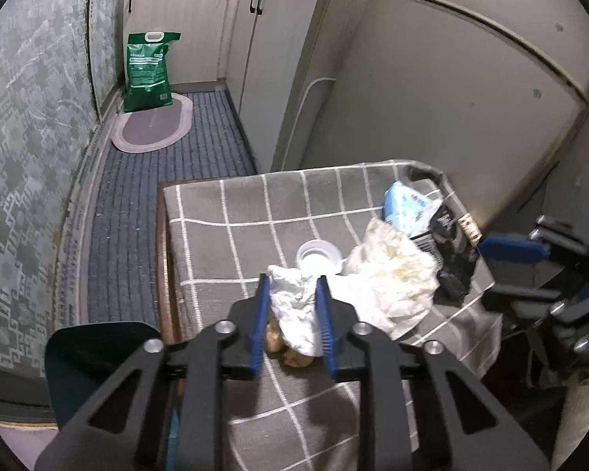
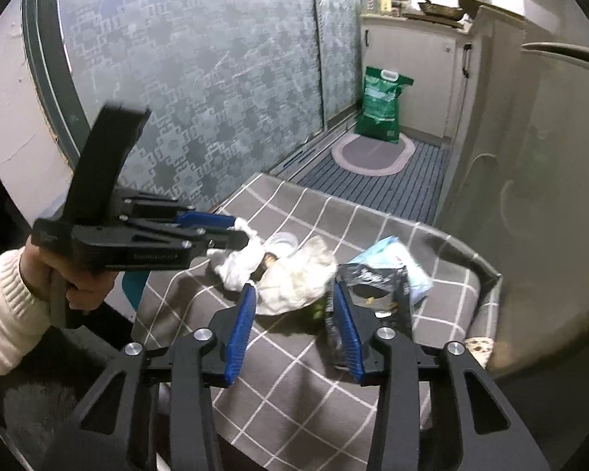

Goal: Collect trash
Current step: 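Reach both grippers to the white tissues and close on them, then lift tissues with the left gripper while the right gripper carries tissues to the teal bin, then open both grippers over the teal bin to drop the tissues, then move the left gripper to the ginger root and close on it, then grasp the black tissue bag with the right gripper while the left holds ginger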

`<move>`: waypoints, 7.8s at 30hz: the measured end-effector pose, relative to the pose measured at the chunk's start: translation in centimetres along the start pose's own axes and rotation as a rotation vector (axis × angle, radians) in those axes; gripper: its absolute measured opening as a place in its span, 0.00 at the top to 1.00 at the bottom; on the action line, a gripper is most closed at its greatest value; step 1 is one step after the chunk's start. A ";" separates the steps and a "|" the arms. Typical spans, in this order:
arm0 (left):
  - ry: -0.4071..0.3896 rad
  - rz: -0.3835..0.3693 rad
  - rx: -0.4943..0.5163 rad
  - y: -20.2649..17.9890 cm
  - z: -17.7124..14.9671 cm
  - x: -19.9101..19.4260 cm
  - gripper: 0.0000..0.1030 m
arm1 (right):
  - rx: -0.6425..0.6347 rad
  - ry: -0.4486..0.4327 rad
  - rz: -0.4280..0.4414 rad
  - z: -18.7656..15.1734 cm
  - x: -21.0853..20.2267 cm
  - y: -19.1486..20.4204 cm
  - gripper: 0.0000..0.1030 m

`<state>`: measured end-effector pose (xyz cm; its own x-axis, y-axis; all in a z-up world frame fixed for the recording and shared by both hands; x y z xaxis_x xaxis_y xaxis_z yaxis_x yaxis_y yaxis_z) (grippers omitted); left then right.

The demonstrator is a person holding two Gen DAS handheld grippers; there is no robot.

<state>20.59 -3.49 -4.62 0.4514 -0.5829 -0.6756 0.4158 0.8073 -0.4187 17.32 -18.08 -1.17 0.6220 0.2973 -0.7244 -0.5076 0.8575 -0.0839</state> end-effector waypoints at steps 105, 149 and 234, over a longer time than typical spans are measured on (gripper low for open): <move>-0.115 0.333 -0.093 12.3 -12.1 -18.2 0.76 | -0.257 0.167 -0.011 5.8 11.9 24.6 0.83; -0.432 0.293 0.025 3.6 -6.7 -23.4 0.68 | -0.103 -0.014 0.110 7.4 5.0 20.2 0.68; -0.091 0.102 0.052 -0.9 -2.7 -1.8 0.65 | 0.079 -0.092 -0.231 -5.1 2.6 -2.9 0.26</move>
<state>17.27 -2.92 -4.71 0.5623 -0.5061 -0.6539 0.4037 0.8582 -0.3171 17.38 -21.99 -6.30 0.7697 0.1234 -0.6264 -0.2997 0.9362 -0.1837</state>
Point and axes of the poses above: each gripper's, at about its wrist camera, not at the fingertips, and x roughly the way its jaws point, y to its left, z to its top, the point moved 2 cm from there along x, roughly the way its jaws point, and after that the axes turned 14 degrees about -z, right-handed, at the moved point
